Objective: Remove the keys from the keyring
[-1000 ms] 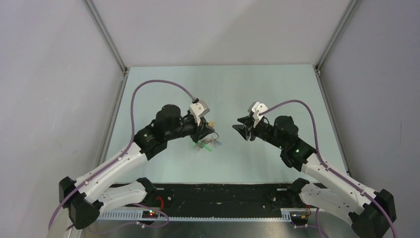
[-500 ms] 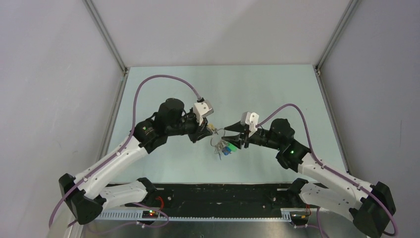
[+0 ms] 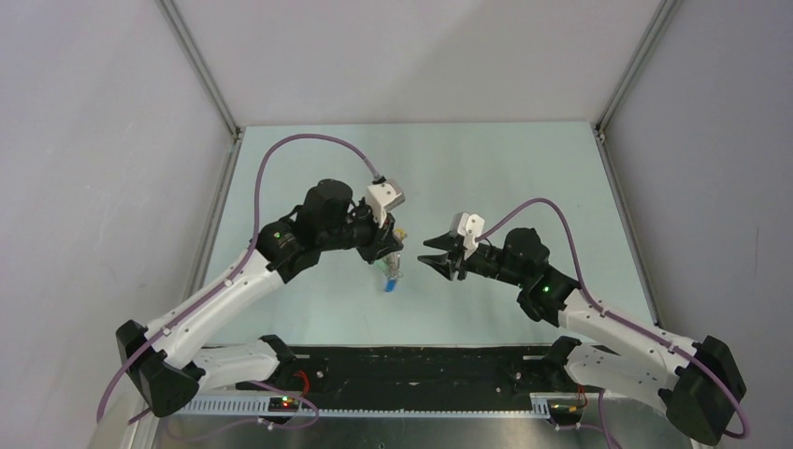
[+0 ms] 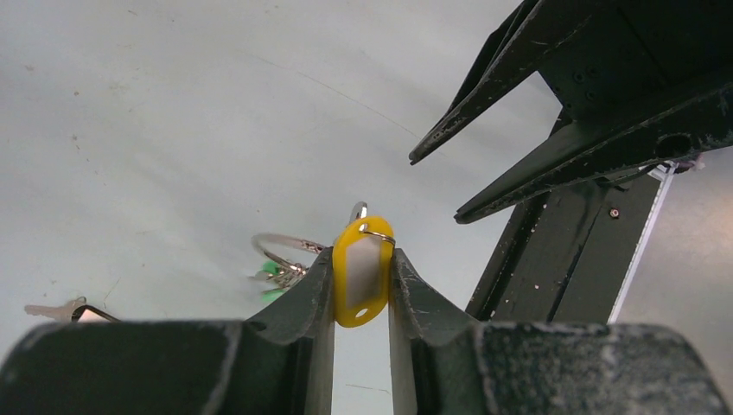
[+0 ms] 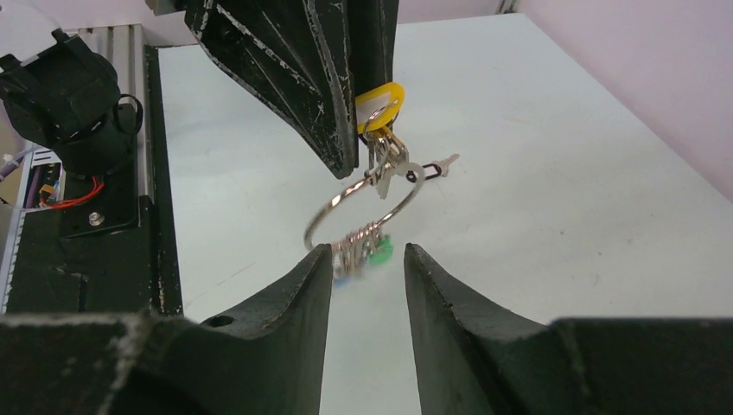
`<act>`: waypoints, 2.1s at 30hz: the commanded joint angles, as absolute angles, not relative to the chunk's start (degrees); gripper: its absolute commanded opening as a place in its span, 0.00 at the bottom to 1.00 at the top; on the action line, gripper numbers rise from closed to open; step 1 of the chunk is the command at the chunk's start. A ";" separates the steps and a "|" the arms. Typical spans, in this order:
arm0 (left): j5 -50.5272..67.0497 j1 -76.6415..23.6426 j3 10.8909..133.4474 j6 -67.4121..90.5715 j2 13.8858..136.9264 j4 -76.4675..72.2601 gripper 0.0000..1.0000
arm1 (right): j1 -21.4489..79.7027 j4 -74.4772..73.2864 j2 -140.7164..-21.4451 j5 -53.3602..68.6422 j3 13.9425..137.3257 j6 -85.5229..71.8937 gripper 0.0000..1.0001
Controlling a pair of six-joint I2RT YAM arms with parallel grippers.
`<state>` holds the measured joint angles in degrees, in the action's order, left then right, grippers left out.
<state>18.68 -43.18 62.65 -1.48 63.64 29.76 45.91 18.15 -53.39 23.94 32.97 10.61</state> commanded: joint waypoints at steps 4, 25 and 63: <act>14.64 -43.36 65.01 2.85 61.66 27.59 0.00 | 46.13 23.25 -53.98 22.92 33.13 9.60 0.40; 17.29 -43.40 64.84 6.61 58.96 27.50 0.00 | 47.98 34.08 -67.06 13.67 35.22 9.99 0.56; 16.36 -43.40 66.53 6.69 58.86 27.44 0.00 | 48.94 28.81 -68.05 22.39 40.34 8.06 0.49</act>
